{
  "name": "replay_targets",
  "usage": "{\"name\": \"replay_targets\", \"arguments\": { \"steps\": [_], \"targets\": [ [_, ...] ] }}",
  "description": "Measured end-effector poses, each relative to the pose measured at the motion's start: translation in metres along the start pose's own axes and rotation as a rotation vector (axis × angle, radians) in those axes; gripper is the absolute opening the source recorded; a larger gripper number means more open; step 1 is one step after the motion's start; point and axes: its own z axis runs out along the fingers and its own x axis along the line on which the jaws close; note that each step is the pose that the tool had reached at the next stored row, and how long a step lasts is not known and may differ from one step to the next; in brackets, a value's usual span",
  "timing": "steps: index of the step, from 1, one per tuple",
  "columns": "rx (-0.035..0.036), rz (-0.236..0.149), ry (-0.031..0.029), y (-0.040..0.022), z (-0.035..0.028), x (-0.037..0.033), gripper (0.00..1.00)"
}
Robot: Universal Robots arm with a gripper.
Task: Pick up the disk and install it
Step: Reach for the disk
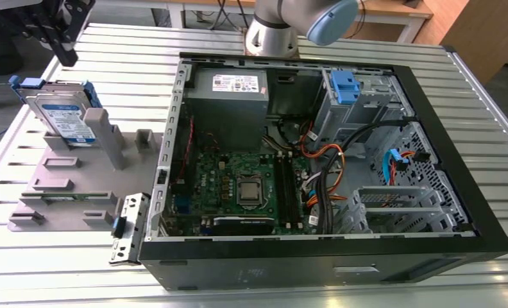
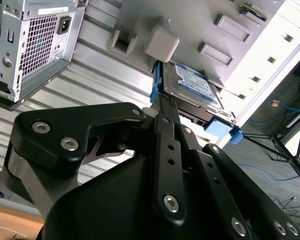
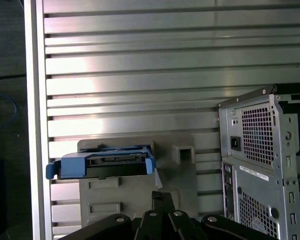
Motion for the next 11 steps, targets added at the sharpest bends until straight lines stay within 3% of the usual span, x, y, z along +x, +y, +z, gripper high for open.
{"name": "replay_targets", "arguments": {
  "steps": [3,5,6,11],
  "targets": [
    [0.0012,0.001,0.0143,0.0,0.0001,0.0,0.11],
    [0.0023,0.001,0.03,0.0,0.0004,0.0,0.11],
    [0.0026,0.001,0.0345,0.0,0.0005,0.0,0.11],
    [0.0028,0.002,0.0361,0.0,0.0004,0.0,0.11]
  ]
}}
